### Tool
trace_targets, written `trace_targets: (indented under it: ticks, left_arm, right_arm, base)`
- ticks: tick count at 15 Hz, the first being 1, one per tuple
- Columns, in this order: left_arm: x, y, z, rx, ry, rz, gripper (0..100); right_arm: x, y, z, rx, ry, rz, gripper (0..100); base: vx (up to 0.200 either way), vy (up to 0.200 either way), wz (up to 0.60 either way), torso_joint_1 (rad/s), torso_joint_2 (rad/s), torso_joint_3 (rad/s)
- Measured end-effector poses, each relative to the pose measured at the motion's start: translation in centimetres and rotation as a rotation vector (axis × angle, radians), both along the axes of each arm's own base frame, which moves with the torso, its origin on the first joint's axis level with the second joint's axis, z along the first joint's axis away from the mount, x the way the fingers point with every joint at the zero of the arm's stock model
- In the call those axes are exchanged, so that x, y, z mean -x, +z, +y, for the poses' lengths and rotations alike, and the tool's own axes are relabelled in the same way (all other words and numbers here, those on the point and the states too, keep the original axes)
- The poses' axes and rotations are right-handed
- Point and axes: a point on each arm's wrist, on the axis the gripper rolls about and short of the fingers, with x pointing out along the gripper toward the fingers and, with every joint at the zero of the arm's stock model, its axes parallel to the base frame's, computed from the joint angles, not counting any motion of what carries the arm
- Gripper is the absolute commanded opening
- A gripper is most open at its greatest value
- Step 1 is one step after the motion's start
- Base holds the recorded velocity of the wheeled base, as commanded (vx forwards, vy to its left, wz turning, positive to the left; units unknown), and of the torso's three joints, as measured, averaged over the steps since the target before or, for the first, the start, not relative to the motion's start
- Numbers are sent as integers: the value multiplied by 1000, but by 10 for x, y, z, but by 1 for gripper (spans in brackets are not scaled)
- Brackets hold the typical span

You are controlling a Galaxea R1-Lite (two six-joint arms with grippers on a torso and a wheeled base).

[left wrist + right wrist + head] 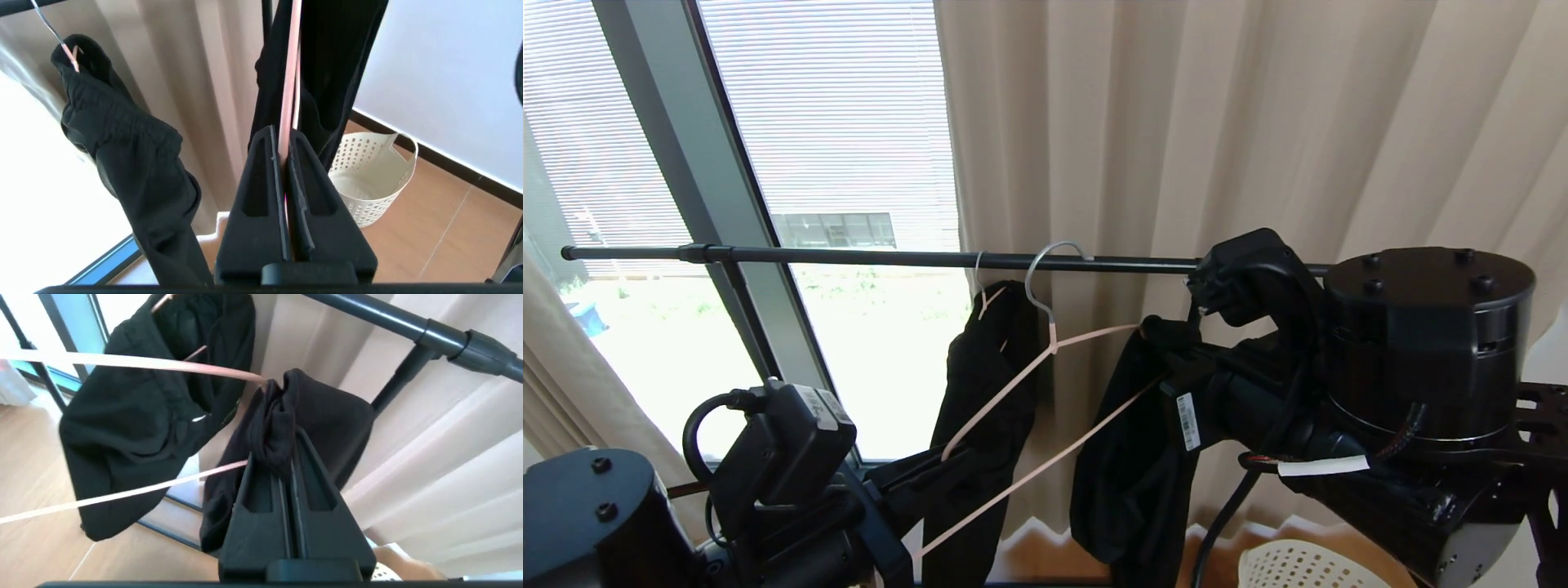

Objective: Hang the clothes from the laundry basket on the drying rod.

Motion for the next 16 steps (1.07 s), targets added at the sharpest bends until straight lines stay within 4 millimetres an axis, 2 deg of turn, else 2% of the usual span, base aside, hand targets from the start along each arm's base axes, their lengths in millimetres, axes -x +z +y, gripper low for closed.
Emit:
trace_targets:
  ticks: [6, 12, 14, 16]
  left_arm:
    - [-1, -5, -3, -16, -6, 17, 0]
    - [-1, -7, -4, -25, -12, 25, 0]
    - [0, -9, -4, -32, -13, 31, 0]
    - [4, -8, 0, -38, -16, 17, 0]
  right_arm:
    - [19, 4, 14, -60, 72, 3, 0]
    - [33, 11, 19, -105, 116, -2, 0]
    - [31, 13, 18, -113, 110, -7, 0]
    - [15, 16, 8, -122, 46, -14, 0]
  base:
    - [0, 0, 0, 0, 0, 0]
    - [0, 0, 0, 0, 0, 0]
    - [0, 0, 0, 0, 0, 0]
    - [0, 0, 0, 0, 0, 0]
